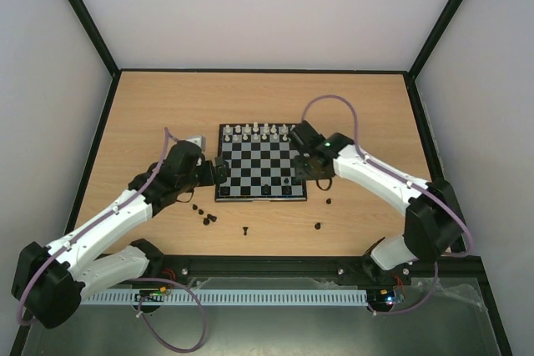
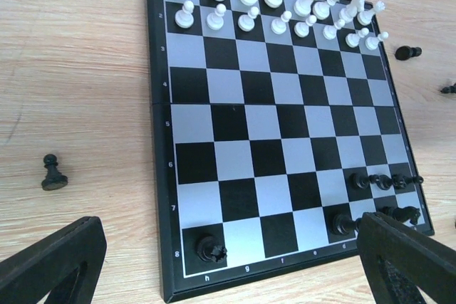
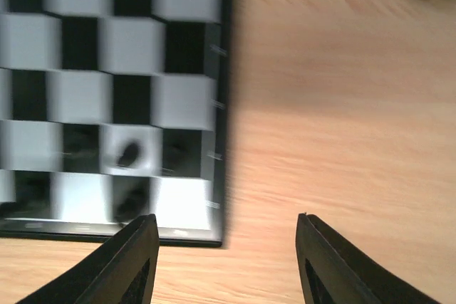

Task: Set up the chess pieces on the board
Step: Pick up the chess piece at the center of the board.

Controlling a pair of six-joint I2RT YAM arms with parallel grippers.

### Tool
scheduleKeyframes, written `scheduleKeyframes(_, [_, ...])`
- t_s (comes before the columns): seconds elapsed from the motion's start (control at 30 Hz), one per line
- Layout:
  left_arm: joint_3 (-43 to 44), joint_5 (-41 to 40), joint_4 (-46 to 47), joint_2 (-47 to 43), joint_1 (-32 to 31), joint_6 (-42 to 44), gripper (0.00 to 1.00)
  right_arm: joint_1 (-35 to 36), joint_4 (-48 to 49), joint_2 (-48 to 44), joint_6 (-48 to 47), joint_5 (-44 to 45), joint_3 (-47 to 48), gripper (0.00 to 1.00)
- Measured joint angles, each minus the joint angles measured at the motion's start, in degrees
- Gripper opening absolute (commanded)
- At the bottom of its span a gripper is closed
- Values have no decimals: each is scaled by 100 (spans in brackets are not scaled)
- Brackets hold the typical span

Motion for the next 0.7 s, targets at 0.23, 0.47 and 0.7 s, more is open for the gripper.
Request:
scheduleKeyframes(0.23, [-140,297,223,59,0,24,99,-546,-42,-350,409,-24,-1416,53])
scheduleKeyframes(0.47, [-262,551,262,98,-2,46,99,-577,9,-299,647,11,-1670,46])
scheduleKeyframes(0.7, [-262,634,315,98,-13,48,99,-614,111,-197,699,-59,-1768,42])
